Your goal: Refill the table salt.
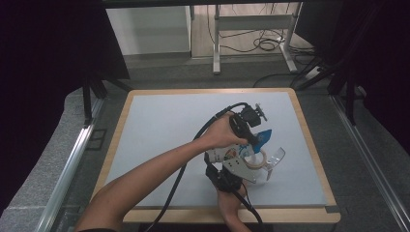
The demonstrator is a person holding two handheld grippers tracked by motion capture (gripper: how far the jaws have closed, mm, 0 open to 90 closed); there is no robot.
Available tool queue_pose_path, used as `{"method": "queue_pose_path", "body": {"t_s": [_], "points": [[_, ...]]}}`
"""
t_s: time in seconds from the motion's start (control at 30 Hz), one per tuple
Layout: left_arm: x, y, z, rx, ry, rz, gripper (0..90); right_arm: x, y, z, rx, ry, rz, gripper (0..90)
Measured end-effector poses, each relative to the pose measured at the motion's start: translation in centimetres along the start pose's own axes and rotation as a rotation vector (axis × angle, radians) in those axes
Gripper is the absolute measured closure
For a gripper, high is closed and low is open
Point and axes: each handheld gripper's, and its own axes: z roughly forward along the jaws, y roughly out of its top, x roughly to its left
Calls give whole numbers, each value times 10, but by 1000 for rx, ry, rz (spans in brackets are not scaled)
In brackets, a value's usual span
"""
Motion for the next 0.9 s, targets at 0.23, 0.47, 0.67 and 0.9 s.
{"method": "queue_pose_path", "body": {"t_s": [0.23,0.47,0.67,0.9], "points": [[1,0,-1,-1,1,0,900,1,1,1,-2,1,2,516],[0,0,0,1,0,0,900,0,2,1,-2,1,2,517],[0,0,0,1,-1,0,900,0,2,1,-3,1,2,518],[0,0,0,4,1,0,900,0,2,1,-5,0,4,519]]}}
